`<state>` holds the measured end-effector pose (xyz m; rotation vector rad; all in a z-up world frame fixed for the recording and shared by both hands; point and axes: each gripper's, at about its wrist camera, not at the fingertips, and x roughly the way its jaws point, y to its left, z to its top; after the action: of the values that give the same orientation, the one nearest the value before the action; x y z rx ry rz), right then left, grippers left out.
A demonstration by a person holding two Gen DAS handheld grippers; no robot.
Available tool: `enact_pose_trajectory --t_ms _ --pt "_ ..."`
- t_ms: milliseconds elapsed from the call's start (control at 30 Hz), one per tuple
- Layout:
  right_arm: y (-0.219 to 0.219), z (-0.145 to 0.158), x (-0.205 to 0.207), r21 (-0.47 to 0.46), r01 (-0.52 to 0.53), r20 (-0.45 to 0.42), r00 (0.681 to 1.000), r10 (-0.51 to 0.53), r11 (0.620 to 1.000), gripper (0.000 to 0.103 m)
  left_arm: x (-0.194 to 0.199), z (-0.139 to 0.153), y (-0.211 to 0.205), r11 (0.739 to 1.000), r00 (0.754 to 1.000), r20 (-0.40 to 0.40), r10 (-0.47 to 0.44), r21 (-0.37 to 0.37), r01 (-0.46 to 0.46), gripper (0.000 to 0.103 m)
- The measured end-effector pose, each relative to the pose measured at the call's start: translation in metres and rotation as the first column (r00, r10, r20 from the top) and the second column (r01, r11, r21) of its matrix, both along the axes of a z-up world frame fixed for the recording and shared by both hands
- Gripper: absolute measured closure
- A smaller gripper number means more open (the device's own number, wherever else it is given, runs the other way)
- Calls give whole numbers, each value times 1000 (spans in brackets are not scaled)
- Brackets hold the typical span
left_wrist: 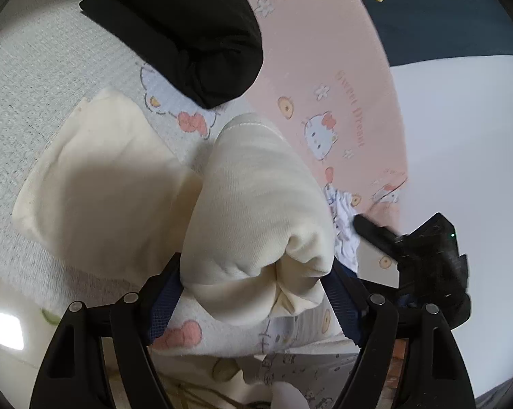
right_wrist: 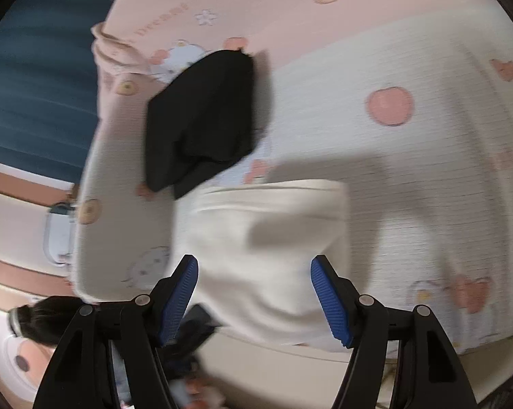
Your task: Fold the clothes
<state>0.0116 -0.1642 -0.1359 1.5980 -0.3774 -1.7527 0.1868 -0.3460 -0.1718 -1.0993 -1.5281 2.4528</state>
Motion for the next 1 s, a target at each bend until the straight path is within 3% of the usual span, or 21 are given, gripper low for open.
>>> enact_pose_trajectory --t_ms 67,167,267,367,567,700,833,900,1000 --pt "2 -9 0 44 4 -7 1000 -4 999 35 5 3 -1 1000 999 45 -5 26 4 23" --pt "7 -27 -2 54 16 27 999 -18 998 35 20 10 -14 995 999 23 46 88 -48 23" --pt "15 -37 -4 -16 61 68 996 -60 998 35 36 22 -31 986 989 2 151 76 -150 19" --pt "20 -44 -9 -68 100 106 990 -92 993 35 38 33 -48 980 982 -9 189 71 -187 18" --pt "20 -61 -18 -96 144 183 975 -125 985 35 9 39 -50 995 994 65 92 31 -94 18" --pt "23 -74 -18 -137 182 244 959 -145 974 35 -15 32 -32 998 996 91 -17 61 12 18" --pt "22 -67 -13 -142 152 211 970 -120 978 44 -20 26 -18 999 990 139 24 -35 -19 17" --pt "16 -60 -10 -139 127 187 977 -100 982 47 -10 23 -17 998 990 127 64 -26 -61 17" --pt "4 -41 -2 -128 84 110 991 -70 988 49 4 23 -17 995 994 45 100 10 -100 17"
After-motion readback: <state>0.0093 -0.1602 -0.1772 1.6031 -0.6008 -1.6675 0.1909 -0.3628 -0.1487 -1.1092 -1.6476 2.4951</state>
